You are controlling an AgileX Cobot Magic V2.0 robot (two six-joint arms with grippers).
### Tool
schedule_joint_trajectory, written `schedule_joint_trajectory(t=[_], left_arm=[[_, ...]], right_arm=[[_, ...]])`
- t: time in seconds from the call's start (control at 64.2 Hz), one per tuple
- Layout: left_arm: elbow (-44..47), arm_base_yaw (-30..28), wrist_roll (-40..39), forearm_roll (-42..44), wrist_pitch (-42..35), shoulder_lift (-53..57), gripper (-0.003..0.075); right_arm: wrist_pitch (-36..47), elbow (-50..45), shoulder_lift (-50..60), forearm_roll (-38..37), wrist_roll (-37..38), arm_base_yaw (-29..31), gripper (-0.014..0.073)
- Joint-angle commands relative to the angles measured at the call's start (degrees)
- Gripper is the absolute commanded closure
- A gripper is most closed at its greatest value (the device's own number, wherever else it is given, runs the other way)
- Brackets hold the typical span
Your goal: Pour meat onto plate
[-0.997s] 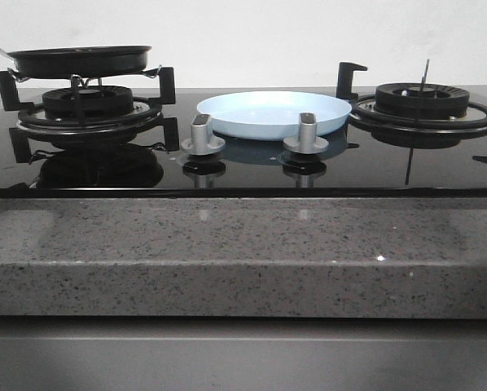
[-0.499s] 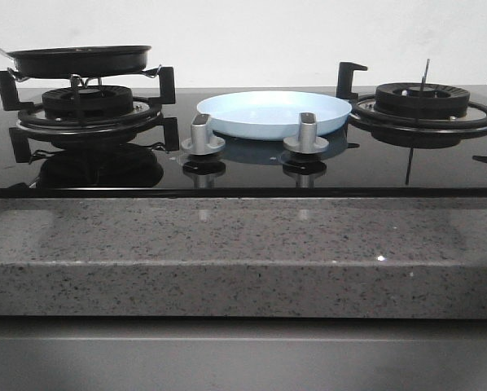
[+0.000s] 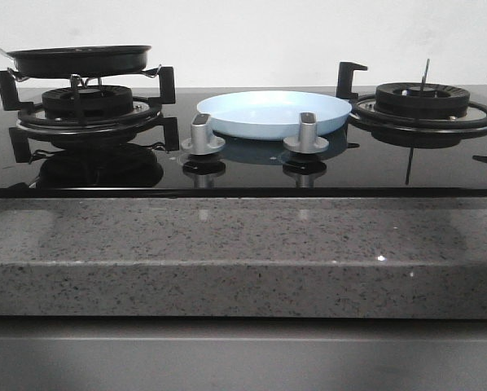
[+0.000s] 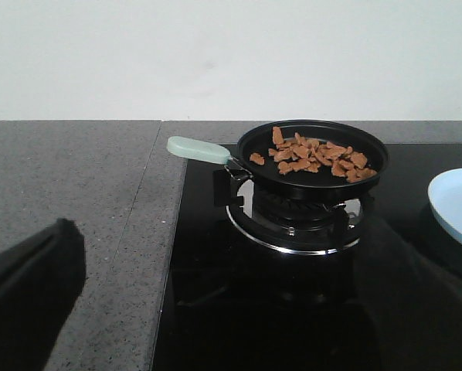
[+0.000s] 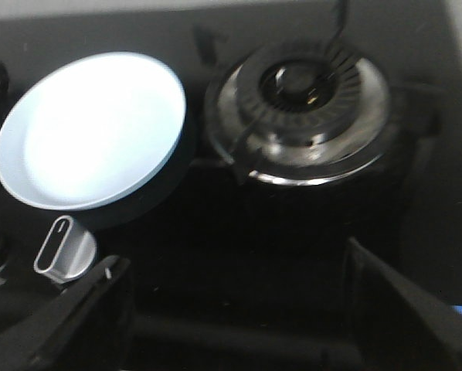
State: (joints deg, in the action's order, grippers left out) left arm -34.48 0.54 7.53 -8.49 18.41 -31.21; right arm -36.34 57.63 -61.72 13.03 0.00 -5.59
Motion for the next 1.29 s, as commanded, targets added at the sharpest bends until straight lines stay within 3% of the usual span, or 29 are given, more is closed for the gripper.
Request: schedule_joint_trajectory(t=[0.0, 0.249, 0.764, 0.904, 1.122, 1.278], left_arm=[[-2.03, 0.0, -0.29, -0.44, -4.9, -0.5, 0.0029], [-2.03, 0.0, -0.29, -0.44, -4.9, -0.5, 0.0029], [-2.03, 0.0, -0.29, -0.44, -4.9, -0.5, 0.0029], [-2.03, 0.0, -0.29, -0.44, -4.9, -0.5, 0.0029], [-2.03, 0.0, -0.29, -0.44, -4.9, -0.5, 0.0029], [-2.03, 0.0, -0.29, -0.44, -4.8, -0.5, 0.0029]], right_arm=[[-1.56, 6.42, -5.32, 2.24, -0.42, -1.46, 0.0025], [-9.12, 21.5, -22.02, 4.46, -0.42, -5.64, 0.0025], [-23.08, 50.77, -46.42, 4.69, -2.99, -5.82, 0.0025], [-24.63, 55.76, -50.57, 4.69, -2.99, -5.82, 0.003], [-26.36, 60.79, -55.82, 4.12, -3.09, -5.82, 0.0141], [-27.19, 62.68, -57.95, 4.02, -3.18, -5.82, 0.0148]])
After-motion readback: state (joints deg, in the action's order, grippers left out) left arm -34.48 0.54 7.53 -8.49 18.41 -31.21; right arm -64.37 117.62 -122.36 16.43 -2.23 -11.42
